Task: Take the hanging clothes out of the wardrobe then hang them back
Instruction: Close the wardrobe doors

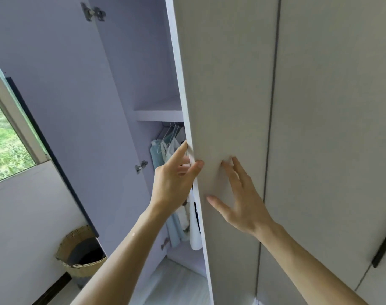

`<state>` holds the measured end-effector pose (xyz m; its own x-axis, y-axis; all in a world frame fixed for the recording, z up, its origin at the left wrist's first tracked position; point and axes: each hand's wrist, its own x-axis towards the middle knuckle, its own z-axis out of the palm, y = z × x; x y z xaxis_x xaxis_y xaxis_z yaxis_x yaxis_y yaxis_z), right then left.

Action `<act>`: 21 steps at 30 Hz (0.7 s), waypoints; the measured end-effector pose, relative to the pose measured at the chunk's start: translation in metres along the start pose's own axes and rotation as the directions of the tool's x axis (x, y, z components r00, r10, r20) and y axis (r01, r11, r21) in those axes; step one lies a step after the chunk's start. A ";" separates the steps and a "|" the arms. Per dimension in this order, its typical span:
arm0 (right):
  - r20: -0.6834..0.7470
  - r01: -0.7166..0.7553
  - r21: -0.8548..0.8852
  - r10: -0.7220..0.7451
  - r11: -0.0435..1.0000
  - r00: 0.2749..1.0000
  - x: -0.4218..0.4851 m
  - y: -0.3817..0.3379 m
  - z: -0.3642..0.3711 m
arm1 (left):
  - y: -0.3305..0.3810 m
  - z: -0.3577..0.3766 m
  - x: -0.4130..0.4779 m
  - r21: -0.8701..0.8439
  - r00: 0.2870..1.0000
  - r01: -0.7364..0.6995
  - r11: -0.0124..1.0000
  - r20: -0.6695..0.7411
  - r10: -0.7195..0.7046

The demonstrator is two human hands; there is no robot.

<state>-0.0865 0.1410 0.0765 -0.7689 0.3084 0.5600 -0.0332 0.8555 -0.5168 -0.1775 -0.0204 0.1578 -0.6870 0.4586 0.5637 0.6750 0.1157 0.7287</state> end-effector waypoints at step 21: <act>-0.246 0.108 -0.709 -0.388 0.696 0.888 0.286 0.029 0.057 | -0.180 -0.003 0.209 0.483 0.970 -0.017 0.875 -0.205 0.132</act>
<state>-0.3433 0.2304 0.1846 -0.5133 0.0443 0.8571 0.3469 0.9242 0.1600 -0.4435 0.0517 0.1453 -0.6326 0.2798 0.7221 0.7324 0.5192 0.4405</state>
